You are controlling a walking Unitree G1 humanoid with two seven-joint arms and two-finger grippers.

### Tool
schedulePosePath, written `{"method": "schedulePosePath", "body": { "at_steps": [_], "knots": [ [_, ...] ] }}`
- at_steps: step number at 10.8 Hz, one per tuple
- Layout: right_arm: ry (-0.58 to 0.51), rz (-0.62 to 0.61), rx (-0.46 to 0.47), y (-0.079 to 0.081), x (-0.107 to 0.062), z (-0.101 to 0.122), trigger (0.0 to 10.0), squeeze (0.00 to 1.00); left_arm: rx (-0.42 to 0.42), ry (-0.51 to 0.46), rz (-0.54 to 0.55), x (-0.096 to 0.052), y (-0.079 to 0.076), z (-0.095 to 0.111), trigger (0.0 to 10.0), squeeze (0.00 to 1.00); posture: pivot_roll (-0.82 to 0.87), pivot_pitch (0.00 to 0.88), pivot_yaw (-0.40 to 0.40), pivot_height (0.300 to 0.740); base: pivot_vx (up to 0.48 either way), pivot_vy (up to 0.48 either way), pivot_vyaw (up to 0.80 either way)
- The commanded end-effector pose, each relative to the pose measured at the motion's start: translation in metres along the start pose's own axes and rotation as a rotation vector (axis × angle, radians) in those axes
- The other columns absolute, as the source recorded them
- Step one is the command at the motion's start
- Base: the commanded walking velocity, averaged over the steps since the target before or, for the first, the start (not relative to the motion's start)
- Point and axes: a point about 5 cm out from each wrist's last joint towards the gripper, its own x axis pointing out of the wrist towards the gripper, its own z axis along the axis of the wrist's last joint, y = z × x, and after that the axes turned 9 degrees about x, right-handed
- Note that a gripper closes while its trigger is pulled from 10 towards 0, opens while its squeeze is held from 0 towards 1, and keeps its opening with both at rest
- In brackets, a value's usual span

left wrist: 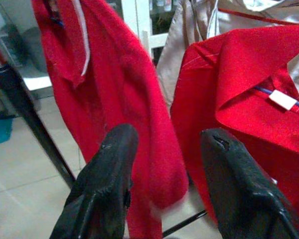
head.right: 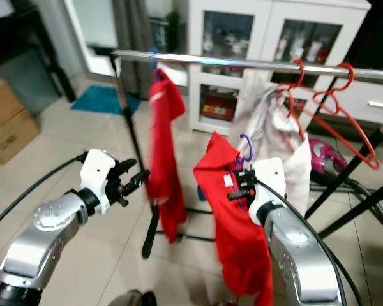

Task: Hang hanger

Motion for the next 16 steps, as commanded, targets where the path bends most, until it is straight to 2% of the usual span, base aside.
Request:
{"method": "schedulePosePath", "body": {
  "at_steps": [1, 4, 5, 6, 8, 10, 11, 12, 13, 14, 16],
  "knots": [
    [-0.061, 0.017, -0.029, 0.003, -0.001, 0.012, 10.0, 0.00, 0.005, -0.004, 0.009, -0.001, 0.005, 0.002, 10.0, 0.00, -0.09, 0.000, 0.036, 0.740, -0.300, 0.000, 0.00],
    [-0.080, 0.027, -0.043, 0.008, -0.002, 0.017, 10.0, 0.00, 0.016, -0.016, -0.022, 0.003, 0.006, 0.005, 10.0, 0.00, -0.09, 0.000, 0.047, 0.740, -0.293, 0.000, 0.00],
    [-0.092, 0.039, -0.048, 0.012, -0.001, 0.020, 10.0, 0.00, -0.049, -0.045, -0.102, 0.008, 0.000, 0.009, 10.0, 0.08, -0.09, 0.000, 0.051, 0.740, 0.000, 0.000, 0.00],
    [-0.098, 0.048, -0.051, 0.013, 0.000, 0.021, 10.0, 0.00, -0.061, -0.081, -0.157, 0.012, -0.005, 0.014, 10.0, 1.00, -0.08, 0.000, 0.043, 0.740, 0.000, 0.000, 0.00],
    [-0.121, 0.119, -0.089, 0.030, 0.006, 0.029, 10.0, 0.00, -0.021, -0.147, -0.221, 0.030, -0.010, 0.031, 10.0, 1.00, -0.08, 0.000, 0.042, 0.740, 0.000, 0.000, 0.00],
    [-0.140, 0.144, -0.104, 0.039, 0.006, 0.036, 10.0, 0.00, 0.019, -0.149, -0.246, 0.047, -0.008, 0.035, 10.0, 1.00, -0.08, 0.000, 0.043, 0.740, 0.000, 0.000, 0.00],
    [-0.150, 0.160, -0.102, 0.044, 0.005, 0.039, 10.0, 0.00, 0.067, -0.144, -0.227, 0.054, -0.005, 0.037, 10.0, 1.00, -0.10, 0.000, 0.055, 0.740, 0.000, 0.000, 0.00],
    [-0.156, 0.176, -0.086, 0.047, 0.004, 0.041, 10.0, 0.00, 0.101, -0.132, -0.243, 0.060, -0.004, 0.036, 10.0, 0.36, -0.10, 0.000, 0.059, 0.740, 0.000, 0.000, 0.00],
    [-0.164, 0.189, -0.054, 0.049, 0.003, 0.044, 10.0, 0.00, 0.145, -0.114, -0.266, 0.064, -0.005, 0.033, 10.0, 0.00, -0.11, 0.000, 0.058, 0.740, 0.000, 0.000, 0.00],
    [-0.181, 0.237, 0.050, 0.052, 0.000, 0.051, 10.0, 0.00, 0.203, -0.099, -0.283, 0.072, -0.004, 0.030, 10.0, 0.00, -0.11, 0.000, 0.053, 0.740, 0.000, 0.000, 0.00],
    [-0.176, 0.315, 0.098, 0.058, -0.004, 0.054, 10.0, 0.00, 0.270, -0.066, -0.220, 0.083, 0.006, 0.029, 10.0, 0.00, -0.10, 0.000, 0.050, 0.740, 0.000, 0.000, 0.00]
  ]
}}
